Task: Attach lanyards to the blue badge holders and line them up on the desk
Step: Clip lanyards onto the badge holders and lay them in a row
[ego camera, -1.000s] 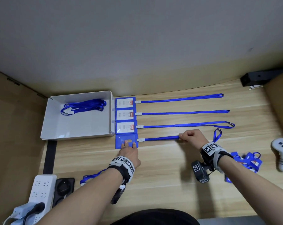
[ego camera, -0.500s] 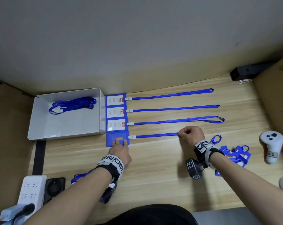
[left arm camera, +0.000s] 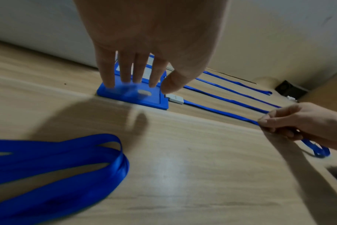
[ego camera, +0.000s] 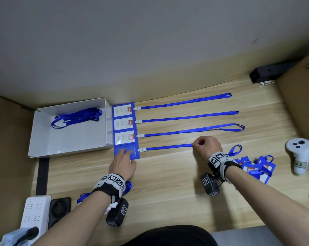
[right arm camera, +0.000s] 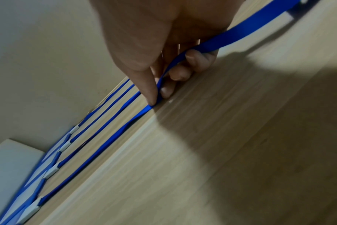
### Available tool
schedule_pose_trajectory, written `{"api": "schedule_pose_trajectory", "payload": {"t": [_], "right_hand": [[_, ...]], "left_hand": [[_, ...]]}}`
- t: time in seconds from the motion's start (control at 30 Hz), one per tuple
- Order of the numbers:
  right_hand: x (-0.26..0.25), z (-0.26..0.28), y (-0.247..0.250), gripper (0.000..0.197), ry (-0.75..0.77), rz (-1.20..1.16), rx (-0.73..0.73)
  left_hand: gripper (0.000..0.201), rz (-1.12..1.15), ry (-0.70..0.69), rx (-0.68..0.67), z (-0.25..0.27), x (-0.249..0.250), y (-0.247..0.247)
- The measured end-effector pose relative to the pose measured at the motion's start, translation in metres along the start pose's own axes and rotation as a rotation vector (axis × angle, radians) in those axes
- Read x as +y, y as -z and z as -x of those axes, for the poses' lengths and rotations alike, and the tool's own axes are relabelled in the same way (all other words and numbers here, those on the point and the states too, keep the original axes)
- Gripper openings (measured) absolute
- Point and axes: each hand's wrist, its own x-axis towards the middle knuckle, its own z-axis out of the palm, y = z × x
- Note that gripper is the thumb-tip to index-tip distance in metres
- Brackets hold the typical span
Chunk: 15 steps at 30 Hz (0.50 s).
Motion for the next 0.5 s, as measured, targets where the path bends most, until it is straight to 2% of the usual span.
{"api": "schedule_pose_trajectory", "payload": {"t": [0.1, 0.17, 0.23, 0.33, 0.43, 0.5], "right_hand": [[0.0, -0.003, 0.002, 0.012, 0.013, 0.017, -0.012], [0.001, -0.005, 0.003, 0.012, 0.023, 0.024, -0.02], [0.003, -0.006, 0.003, 0.012, 0.035, 0.036, -0.028], [0.005, -0.009, 0.003, 0.012, 0.043, 0.043, -0.048], [0.008, -0.01, 0.001, 0.011, 0.062, 0.048, -0.043], [0.009, -0.011, 0.001, 0.011, 0.075, 0.064, -0.037]], "left_hand": [[0.04, 0.1, -0.089, 0.18, -0.001, 0.008, -0.001], [0.043, 0.113, -0.215, 0.193, -0.001, 0.025, -0.005], [0.049, 0.081, -0.363, 0.097, -0.001, 0.05, -0.015], [0.066, -0.089, -0.526, -0.087, 0.001, 0.093, -0.038], [0.078, -0.242, -0.519, -0.185, 0.003, 0.125, -0.06], [0.079, -0.336, -0.475, -0.216, 0.005, 0.135, -0.072]]}}
